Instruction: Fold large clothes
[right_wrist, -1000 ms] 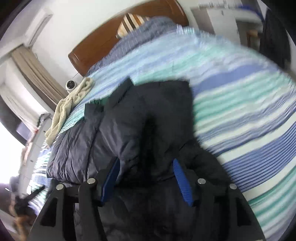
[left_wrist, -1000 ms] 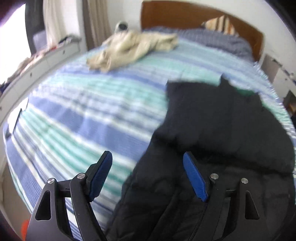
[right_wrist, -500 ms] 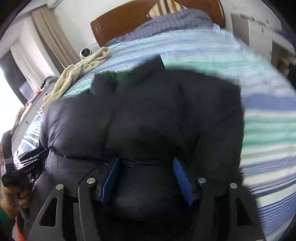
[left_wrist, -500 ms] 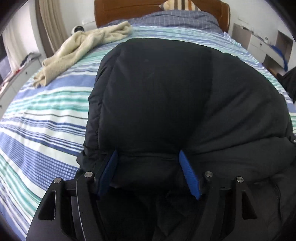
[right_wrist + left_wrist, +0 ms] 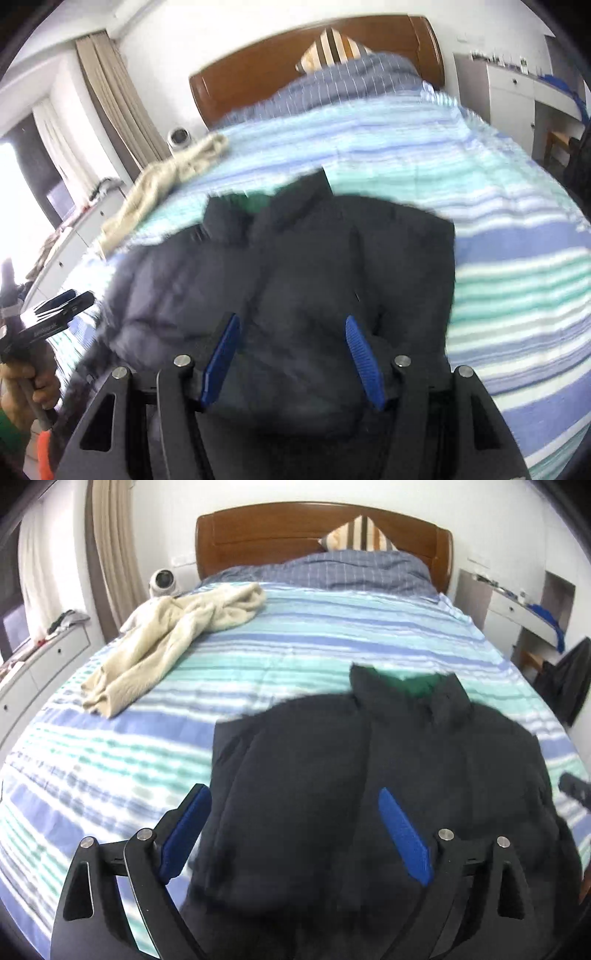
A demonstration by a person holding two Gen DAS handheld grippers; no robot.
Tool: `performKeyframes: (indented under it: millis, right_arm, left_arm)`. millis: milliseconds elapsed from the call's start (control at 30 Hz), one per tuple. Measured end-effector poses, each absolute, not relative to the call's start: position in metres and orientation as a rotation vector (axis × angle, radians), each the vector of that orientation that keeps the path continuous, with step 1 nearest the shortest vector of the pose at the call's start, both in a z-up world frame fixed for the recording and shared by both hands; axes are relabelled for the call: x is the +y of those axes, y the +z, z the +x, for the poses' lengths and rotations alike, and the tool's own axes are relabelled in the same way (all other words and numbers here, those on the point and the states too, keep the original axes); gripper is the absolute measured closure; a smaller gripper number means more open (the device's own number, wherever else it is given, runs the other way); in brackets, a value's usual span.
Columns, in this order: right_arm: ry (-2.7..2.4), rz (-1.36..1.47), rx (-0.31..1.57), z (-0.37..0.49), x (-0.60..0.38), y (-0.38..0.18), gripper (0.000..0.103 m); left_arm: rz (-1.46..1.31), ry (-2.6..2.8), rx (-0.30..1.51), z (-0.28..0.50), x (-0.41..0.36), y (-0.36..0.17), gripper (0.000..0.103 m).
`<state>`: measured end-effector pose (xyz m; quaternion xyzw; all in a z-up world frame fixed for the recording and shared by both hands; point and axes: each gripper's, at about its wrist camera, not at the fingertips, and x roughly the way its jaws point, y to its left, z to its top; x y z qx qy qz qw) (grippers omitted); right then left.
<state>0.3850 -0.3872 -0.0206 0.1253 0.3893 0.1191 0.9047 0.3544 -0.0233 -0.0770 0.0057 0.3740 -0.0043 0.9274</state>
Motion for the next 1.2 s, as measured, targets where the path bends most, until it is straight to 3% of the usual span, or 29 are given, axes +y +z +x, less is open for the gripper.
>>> performKeyframes:
  millis: [200, 233, 433, 967, 1200]
  right_arm:
    - [0.234, 0.260, 0.850, 0.423, -0.372, -0.060, 0.042]
    - [0.221, 0.253, 0.867, 0.424, -0.376, -0.071, 0.042]
    - [0.275, 0.350, 0.836, 0.418, -0.392, -0.102, 0.042]
    - [0.271, 0.351, 0.808, 0.414, -0.392, -0.108, 0.042]
    - [0.284, 0.410, 0.810, 0.406, -0.405, -0.096, 0.042]
  left_arm:
    - [0.027, 0.113, 0.816, 0.409, -0.024, -0.119, 0.010]
    - [0.013, 0.121, 0.833, 0.408, -0.013, -0.131, 0.005]
    - [-0.243, 0.056, 0.924, 0.415, 0.030, -0.177, 0.000]
    - [-0.190, 0.073, 0.910, 0.416, 0.027, -0.181, 0.000]
    - [-0.088, 0.012, 0.870, 0.355, 0.018, -0.121, 0.001]
